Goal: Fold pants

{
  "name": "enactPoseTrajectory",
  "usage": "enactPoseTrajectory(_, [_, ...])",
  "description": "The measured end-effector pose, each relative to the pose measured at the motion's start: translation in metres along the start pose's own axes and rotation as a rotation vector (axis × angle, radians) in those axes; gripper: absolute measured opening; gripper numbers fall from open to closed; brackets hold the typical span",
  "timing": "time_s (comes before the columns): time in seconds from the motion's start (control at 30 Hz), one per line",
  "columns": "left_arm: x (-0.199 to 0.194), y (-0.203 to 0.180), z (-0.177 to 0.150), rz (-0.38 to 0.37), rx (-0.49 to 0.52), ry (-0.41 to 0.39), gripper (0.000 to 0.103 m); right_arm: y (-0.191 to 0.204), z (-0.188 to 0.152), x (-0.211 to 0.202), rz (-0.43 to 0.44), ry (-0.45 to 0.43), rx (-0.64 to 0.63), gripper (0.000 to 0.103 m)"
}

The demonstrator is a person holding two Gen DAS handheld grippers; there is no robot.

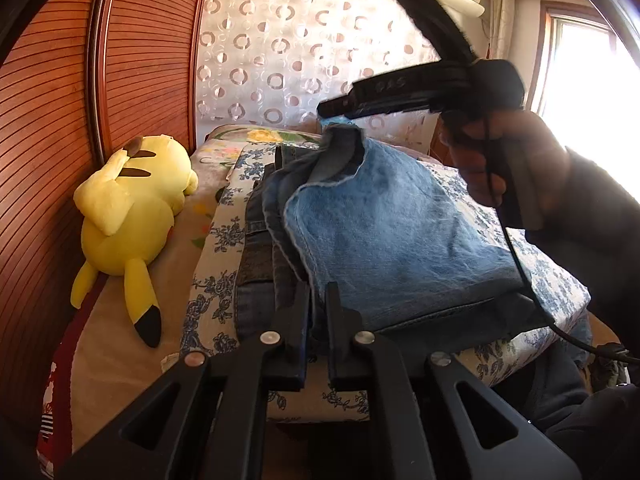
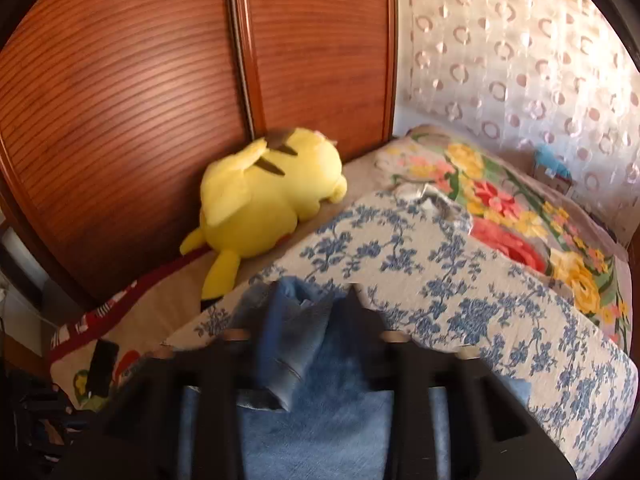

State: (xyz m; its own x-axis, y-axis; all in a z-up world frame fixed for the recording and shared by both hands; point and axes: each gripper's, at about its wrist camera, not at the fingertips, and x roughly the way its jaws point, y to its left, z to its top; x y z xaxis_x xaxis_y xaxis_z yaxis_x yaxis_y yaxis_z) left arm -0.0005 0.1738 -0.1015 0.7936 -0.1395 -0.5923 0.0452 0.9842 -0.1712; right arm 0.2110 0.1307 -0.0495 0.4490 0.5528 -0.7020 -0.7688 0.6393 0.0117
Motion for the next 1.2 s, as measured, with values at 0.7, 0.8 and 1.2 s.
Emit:
enactPoseTrajectory(0.7, [0.007,-0.013,0.019,0.000,0.034,-0.002,0.063,-0.036,-0.110,-0.082,-0.060,-0.043,0.044,0.043])
enactPoseTrajectory(0.8, [0.012,-0.021,0.022,-0.018,0.038,0.000,0.065,-0.038,-0.131,-0.095,-0.072,-0.049,0.057,0.043])
enactPoseTrajectory(1.2, [0.032,-0.048,0.024,-0.010,0.074,0.026,0.065,-0.056,-0.194,-0.139,-0.137,-0.044,0.135,0.043])
